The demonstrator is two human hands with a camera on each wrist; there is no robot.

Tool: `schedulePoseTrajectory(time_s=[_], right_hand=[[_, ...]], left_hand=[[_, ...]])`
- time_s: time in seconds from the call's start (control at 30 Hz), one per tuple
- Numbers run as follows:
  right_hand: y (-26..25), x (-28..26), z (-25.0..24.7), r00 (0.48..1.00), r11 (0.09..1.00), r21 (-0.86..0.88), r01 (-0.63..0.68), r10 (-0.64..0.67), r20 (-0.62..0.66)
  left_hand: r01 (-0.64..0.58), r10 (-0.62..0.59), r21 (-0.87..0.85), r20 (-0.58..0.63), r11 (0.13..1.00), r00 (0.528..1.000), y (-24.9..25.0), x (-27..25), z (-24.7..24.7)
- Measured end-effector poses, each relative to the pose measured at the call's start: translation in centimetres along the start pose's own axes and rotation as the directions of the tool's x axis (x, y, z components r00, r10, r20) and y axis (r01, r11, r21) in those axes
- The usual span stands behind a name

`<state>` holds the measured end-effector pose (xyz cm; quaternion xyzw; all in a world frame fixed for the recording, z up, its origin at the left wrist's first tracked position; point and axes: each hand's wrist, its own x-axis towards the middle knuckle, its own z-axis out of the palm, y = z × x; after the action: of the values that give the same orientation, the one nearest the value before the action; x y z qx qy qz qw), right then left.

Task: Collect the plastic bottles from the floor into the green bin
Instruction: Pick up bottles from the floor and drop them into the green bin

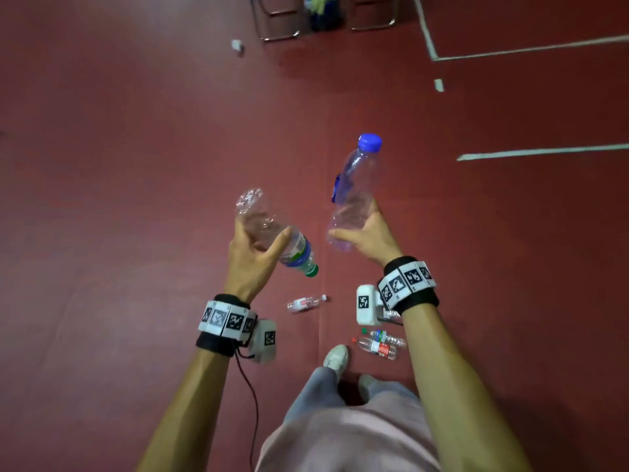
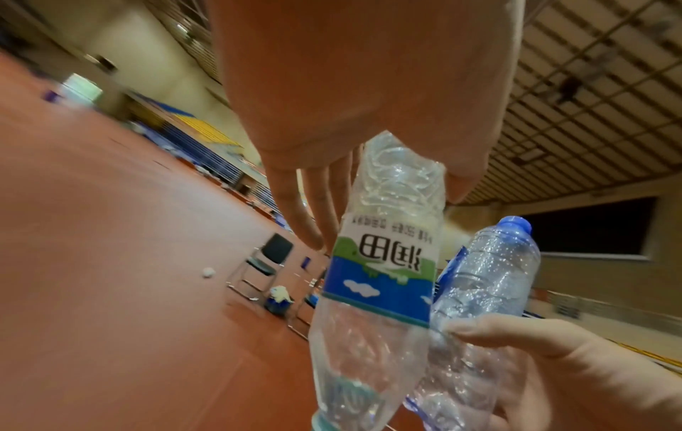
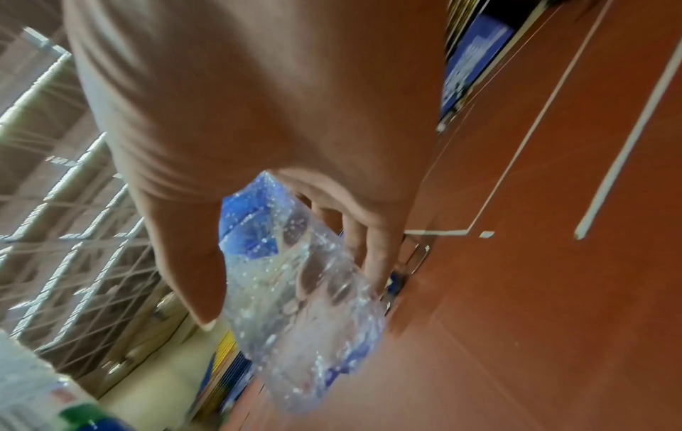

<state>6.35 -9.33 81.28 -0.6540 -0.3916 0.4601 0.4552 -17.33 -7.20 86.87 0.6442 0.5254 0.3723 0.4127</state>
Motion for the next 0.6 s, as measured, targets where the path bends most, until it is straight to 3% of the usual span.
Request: schedulePoseTrajectory(time_s=[0.13, 0.23, 0.4, 0.53, 0.6], right_hand=[[-1.0, -2.9, 5.9, 0.956, 0.997, -0.063, 0.046, -0.026, 0.291], [-2.6, -5.3, 11.9, 0.865, 0.983, -0.108, 0.149, -0.076, 0.496], [-4.8, -12.6, 24.7, 0.594, 0.934, -0.132, 0.331, -0.098, 0.799], [-5.2, -22.0, 36.1, 0.352, 0.907, -0.106, 0.408, -0.049, 0.935], [-4.8, -28.0, 41.9, 0.244, 0.902, -0.074, 0.426, -0.036, 0.969]], left_hand=[[0.143, -0.135, 0.016, -0.242, 0.990, 0.961, -2.2, -7.8, -4.9], [0.231, -0.191, 0.048, -0.415, 0.972, 0.890, -3.6, -14.3, -9.0], [0.333, -0.285, -0.063, -0.681, 0.941, 0.675, -5.3, -26.5, -17.3], [0.384, -0.347, -0.170, -0.819, 0.908, 0.458, -6.7, -37.7, -23.2], [0.427, -0.377, -0.204, -0.848, 0.881, 0.373, -7.8, -44.0, -26.0]])
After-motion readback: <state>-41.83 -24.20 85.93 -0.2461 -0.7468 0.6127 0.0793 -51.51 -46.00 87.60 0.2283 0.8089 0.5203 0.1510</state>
